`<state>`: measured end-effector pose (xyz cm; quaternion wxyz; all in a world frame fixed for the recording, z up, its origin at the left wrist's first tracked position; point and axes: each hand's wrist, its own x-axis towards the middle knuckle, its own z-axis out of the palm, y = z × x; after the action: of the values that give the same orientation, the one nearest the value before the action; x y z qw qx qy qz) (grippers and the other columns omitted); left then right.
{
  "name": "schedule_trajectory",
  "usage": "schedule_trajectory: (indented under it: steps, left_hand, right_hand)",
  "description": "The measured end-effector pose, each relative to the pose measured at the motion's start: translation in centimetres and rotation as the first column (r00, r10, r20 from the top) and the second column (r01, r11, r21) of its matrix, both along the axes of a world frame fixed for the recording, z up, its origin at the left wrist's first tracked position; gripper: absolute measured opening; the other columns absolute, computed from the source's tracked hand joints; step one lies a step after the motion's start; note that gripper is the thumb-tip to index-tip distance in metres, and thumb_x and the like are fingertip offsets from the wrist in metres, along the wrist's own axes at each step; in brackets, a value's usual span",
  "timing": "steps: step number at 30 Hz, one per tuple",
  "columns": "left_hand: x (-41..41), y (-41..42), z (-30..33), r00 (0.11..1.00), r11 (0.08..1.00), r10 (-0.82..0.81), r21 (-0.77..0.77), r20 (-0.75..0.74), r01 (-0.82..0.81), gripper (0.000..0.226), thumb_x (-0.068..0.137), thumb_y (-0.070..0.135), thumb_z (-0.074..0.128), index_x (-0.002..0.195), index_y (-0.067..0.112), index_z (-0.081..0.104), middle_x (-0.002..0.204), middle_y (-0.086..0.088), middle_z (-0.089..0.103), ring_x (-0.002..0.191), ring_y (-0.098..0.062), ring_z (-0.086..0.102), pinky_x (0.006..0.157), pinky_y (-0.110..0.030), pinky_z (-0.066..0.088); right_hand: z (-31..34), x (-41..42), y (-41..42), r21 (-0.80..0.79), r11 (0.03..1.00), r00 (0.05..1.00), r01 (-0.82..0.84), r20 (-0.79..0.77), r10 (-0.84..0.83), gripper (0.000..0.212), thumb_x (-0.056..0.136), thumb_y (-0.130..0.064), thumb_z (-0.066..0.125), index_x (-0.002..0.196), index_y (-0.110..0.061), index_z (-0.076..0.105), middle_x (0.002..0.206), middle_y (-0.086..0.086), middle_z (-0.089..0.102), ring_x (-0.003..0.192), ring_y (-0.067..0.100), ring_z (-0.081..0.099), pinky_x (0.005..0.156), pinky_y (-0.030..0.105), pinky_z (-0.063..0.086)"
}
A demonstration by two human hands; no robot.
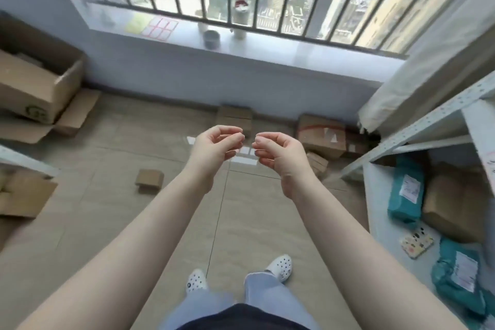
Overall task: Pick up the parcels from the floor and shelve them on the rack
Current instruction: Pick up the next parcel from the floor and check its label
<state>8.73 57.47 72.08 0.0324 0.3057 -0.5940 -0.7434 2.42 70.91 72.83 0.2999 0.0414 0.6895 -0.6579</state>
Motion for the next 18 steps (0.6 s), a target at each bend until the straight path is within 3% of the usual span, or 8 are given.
schedule_trajectory:
  steps: [9,18]
  left_hand:
    - [16.1,-14.7,-4.2,0.947,0.957,0.288,-0.005,0.139,-0.291,0.008,0.09,0.012,0.065,0.09,0.02,0.068,0.09,-0.002,0.069,0.081,-0.011,0.064,0.079,-0.024,0.049]
    - [20.7,-24.0,-6.0,0.819,0.827,0.537,0.065,0.201,-0.558,0.013,0.092,0.009,0.062,0.087,0.019,0.067,0.083,0.001,0.067,0.073,-0.007,0.061,0.073,-0.021,0.046]
  right_hand:
    - [-4.6,11.2,-16.9,0.034,0.944,0.936,-0.328,0.145,0.32,0.002,0.086,-0.011,0.066,0.087,-0.013,0.066,0.079,0.004,0.067,0.063,0.01,0.058,0.067,0.022,0.048]
    - [-7.5,12.6,-28.7,0.087,0.855,0.847,-0.512,0.216,0.486,0.004,0.086,-0.012,0.066,0.083,-0.014,0.065,0.077,0.004,0.069,0.058,0.008,0.059,0.064,0.02,0.05]
